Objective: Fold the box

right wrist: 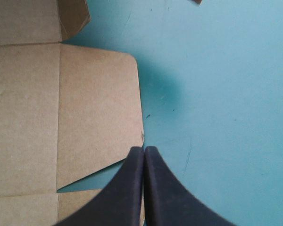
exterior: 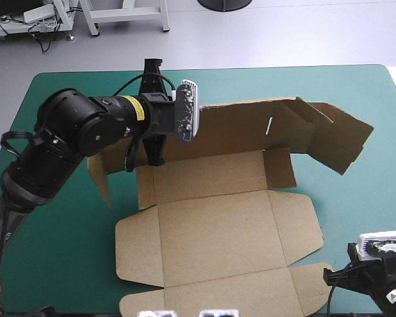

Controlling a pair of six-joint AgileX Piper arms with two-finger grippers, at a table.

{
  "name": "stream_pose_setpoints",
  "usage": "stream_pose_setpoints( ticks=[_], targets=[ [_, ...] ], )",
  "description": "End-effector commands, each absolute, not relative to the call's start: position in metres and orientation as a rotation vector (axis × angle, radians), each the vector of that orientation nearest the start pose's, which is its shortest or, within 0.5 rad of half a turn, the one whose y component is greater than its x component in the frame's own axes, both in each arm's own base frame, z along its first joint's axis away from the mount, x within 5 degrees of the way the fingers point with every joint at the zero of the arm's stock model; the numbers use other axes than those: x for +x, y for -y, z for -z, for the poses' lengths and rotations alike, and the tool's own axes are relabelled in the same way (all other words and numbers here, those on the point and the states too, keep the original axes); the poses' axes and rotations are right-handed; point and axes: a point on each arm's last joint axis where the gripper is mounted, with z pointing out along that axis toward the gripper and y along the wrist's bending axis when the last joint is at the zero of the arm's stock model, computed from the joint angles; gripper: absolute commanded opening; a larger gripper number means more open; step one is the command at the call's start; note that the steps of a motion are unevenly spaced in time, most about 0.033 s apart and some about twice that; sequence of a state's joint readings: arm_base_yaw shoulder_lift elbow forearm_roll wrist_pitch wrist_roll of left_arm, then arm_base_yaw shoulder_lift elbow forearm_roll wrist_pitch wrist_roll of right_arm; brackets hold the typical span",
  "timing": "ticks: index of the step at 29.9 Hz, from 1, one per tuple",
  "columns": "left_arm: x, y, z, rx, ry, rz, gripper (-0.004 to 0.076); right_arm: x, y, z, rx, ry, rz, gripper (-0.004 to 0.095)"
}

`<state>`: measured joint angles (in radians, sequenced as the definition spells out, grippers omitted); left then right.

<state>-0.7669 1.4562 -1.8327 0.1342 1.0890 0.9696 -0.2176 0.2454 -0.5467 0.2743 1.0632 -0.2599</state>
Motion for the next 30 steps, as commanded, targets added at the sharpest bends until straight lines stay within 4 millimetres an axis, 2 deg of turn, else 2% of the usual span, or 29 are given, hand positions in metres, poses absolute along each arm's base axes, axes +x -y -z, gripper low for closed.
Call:
stream_pose_setpoints(
  ticks=[1, 7, 11, 15, 18, 24, 30],
  targets=[
    [0.211, 0.199, -0.502, 1.565, -1.282, -0.397, -0.001, 0.03, -0.016, -0.324, -0.034, -2.073, -0.05, -0.0014],
    [0.213, 0.218, -0.453, 1.651, -1.318, -0.439, -0.001, 0.019, -0.018, -0.346, -0.032, -2.032, -0.04, -0.0014],
    [0.208, 0.219, -0.429, 1.615, -1.343, -0.483, -0.001, 0.013, -0.02, -0.358, -0.008, -2.017, -0.059, -0.0014],
    [0.196, 0.216, -0.405, 1.607, -1.337, -0.524, -0.001, 0.017, -0.02, -0.375, -0.012, -2.008, -0.072, -0.0014],
    [0.187, 0.211, -0.389, 1.594, -1.339, -0.52, -0.001, 0.029, -0.019, -0.396, -0.002, -2.003, -0.1, -0.0014],
    [0.168, 0.204, -0.373, 1.587, -1.309, -0.482, -0.001, 0.079, -0.012, -0.447, -0.052, -2.0, -0.14, -0.0015],
    [0.164, 0.203, -0.362, 1.574, -1.291, -0.483, -0.001, 0.159, -0.003, -0.487, -0.122, -2.054, -0.264, -0.0015]
  ],
)
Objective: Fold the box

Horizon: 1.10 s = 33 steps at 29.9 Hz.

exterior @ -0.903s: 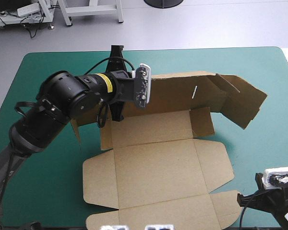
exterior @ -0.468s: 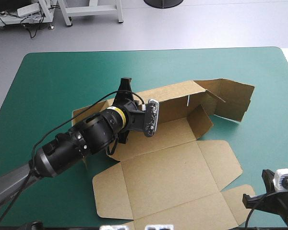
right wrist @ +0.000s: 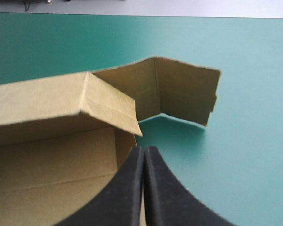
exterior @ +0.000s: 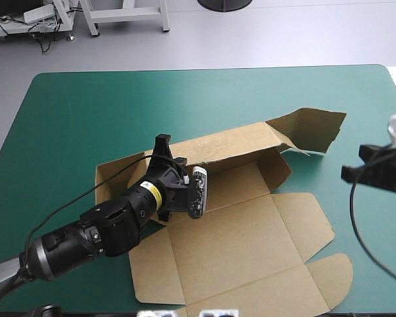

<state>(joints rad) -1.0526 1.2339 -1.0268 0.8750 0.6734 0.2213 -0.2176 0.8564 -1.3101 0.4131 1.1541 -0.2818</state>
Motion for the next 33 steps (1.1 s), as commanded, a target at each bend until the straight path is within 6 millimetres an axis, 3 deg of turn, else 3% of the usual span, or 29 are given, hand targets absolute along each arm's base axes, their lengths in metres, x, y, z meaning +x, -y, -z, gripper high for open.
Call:
stream_pose_setpoints(
  ticks=[1, 5, 8, 12, 16, 19, 21, 24, 33],
  targets=[
    [0.164, 0.203, -0.36, 1.58, -1.282, -0.489, -0.001, 0.173, -0.002, -0.491, -0.138, -2.071, -0.291, -0.0015],
    [0.165, 0.203, -0.353, 1.611, -1.201, -0.548, -0.001, 0.234, 0.004, -0.5, -0.222, -2.143, -0.398, -0.0015],
    [0.165, 0.202, -0.346, 1.616, -1.175, -0.58, -0.001, 0.284, 0.01, -0.496, -0.226, -2.155, -0.486, -0.0015],
    [0.165, 0.203, -0.346, 1.598, -1.176, -0.569, -0.001, 0.335, 0.013, -0.488, -0.221, -2.137, -0.599, -0.0015],
    [0.165, 0.205, -0.348, 1.6, -1.123, -0.586, -0.001, 0.381, 0.005, -0.458, -0.231, -2.199, -0.668, -0.0015],
    [0.166, 0.205, -0.35, 1.6, -1.088, -0.619, -0.001, 0.409, -0.011, -0.424, -0.258, -2.279, -0.713, -0.0015],
    [0.166, 0.205, -0.351, 1.601, -1.074, -0.633, -0.001, 0.422, -0.015, -0.403, -0.257, -2.339, -0.71, -0.0015],
    [0.167, 0.205, -0.352, 1.577, -1.09, -0.619, -0.001, 0.432, -0.017, -0.388, -0.252, -2.382, -0.706, -0.0015],
    [0.17, 0.204, -0.349, 1.559, -1.137, -0.629, -0.001, 0.424, -0.008, -0.385, -0.242, -2.448, -0.555, -0.002]
  ],
)
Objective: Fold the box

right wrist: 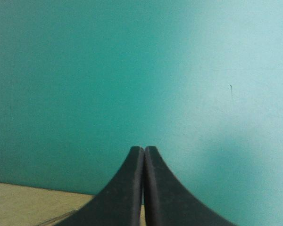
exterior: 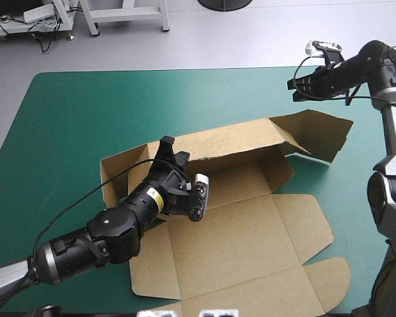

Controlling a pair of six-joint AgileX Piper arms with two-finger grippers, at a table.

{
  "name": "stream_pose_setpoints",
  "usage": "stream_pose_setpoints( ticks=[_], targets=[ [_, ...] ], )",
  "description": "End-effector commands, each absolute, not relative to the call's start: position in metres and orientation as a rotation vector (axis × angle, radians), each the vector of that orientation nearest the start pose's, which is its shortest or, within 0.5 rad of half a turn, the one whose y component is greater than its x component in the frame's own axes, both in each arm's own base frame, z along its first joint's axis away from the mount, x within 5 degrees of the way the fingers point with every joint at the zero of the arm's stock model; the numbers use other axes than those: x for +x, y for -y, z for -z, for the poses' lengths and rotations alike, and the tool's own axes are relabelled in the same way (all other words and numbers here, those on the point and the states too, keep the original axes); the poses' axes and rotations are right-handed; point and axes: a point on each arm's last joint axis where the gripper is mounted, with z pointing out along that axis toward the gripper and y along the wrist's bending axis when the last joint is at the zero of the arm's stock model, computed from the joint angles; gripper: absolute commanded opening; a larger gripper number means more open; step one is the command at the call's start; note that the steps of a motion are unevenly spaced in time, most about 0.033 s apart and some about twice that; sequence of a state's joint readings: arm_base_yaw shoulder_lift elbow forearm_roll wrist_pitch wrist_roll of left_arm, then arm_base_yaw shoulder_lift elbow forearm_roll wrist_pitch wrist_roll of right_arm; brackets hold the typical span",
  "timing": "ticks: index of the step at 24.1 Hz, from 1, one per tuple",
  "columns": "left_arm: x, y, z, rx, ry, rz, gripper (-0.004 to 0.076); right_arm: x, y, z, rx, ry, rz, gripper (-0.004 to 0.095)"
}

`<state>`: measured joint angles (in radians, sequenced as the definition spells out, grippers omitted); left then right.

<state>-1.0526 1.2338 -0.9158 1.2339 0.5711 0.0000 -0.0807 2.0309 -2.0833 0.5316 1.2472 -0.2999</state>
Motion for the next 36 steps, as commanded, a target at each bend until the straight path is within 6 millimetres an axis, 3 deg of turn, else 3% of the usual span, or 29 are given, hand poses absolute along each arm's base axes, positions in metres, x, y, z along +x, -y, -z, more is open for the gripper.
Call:
stream_pose_setpoints(
  ticks=[1, 14, 20, 25, 28, 30, 36],
  targets=[
    [0.17, 0.205, -0.348, 1.556, -1.145, -0.627, -0.001, 0.422, -0.009, -0.385, -0.243, -2.452, -0.556, -0.002],
    [0.18, 0.208, -0.341, 1.427, -1.255, -0.639, -0.001, 0.383, -0.01, -0.363, -0.351, -2.558, -0.535, -0.002],
    [0.182, 0.208, -0.348, 1.315, -1.253, -0.632, -0.001, 0.352, -0.014, -0.359, -0.421, -2.572, -0.555, -0.002],
    [0.182, 0.209, -0.348, 1.306, -1.259, -0.605, -0.001, 0.32, -0.027, -0.341, -0.58, -2.486, -0.703, -0.002],
    [0.181, 0.21, -0.348, 1.312, -1.254, -0.596, -0.001, 0.313, -0.028, -0.322, -0.581, -2.395, -0.653, -0.002],
    [0.181, 0.21, -0.348, 1.312, -1.254, -0.596, -0.001, 0.306, -0.026, -0.311, -0.663, -2.426, -0.613, -0.0018],
    [0.181, 0.21, -0.348, 1.312, -1.255, -0.595, -0.001, 0.297, -0.019, -0.309, -0.765, -2.495, -0.484, 0.0096]
  ],
)
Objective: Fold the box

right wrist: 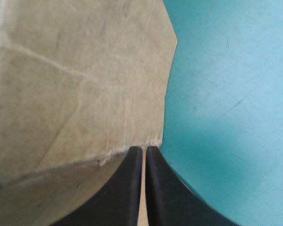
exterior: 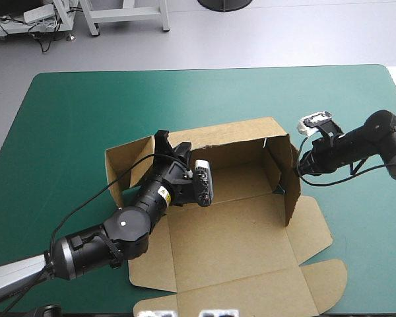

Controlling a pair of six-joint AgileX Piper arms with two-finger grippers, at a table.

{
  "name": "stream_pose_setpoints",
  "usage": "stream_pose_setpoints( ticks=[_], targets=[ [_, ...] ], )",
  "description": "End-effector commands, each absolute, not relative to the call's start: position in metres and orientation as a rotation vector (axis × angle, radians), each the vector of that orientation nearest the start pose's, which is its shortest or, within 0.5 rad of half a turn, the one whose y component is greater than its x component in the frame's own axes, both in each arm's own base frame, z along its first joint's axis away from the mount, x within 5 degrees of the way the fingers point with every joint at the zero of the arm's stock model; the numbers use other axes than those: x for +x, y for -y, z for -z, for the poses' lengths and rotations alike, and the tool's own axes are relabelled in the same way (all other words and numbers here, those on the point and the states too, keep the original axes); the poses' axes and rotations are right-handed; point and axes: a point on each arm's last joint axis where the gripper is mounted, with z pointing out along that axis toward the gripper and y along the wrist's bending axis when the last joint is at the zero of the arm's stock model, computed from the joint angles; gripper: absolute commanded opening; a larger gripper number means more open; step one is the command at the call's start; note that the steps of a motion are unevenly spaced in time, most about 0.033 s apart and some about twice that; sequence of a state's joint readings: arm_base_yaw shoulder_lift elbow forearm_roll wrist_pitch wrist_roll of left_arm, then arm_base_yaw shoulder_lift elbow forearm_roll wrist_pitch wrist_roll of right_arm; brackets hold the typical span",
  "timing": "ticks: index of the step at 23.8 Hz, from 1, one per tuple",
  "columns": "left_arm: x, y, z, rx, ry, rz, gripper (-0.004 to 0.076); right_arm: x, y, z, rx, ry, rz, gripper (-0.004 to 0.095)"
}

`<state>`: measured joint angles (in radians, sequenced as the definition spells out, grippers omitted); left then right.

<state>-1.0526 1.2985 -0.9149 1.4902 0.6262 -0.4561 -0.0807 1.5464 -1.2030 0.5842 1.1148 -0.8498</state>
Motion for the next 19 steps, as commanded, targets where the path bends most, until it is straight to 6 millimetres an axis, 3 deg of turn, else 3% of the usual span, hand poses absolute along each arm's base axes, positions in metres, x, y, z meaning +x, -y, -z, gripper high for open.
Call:
stream_pose_setpoints(
  ticks=[1, 6, 11, 14, 19],
  targets=[
    [0.181, 0.21, -0.348, 1.311, -1.257, -0.593, -0.001, 0.297, -0.019, -0.31, -0.764, -2.491, -0.48, 0.0125],
    [0.181, 0.21, -0.348, 1.311, -1.257, -0.593, -0.001, 0.291, -0.021, -0.313, -0.792, -2.504, -0.522, 0.0335],
    [0.181, 0.21, -0.348, 1.314, -1.255, -0.596, -0.001, 0.285, -0.026, -0.315, -0.869, -2.488, -0.614, 0.0342],
    [0.181, 0.211, -0.348, 1.325, -1.244, -0.59, -0.001, 0.285, -0.036, -0.321, -0.863, -2.405, -0.759, 0.0342],
    [0.18, 0.211, -0.347, 1.38, -1.209, -0.63, -0.001, 0.28, -0.033, -0.324, -0.883, -2.422, -0.702, 0.0342]
  ],
)
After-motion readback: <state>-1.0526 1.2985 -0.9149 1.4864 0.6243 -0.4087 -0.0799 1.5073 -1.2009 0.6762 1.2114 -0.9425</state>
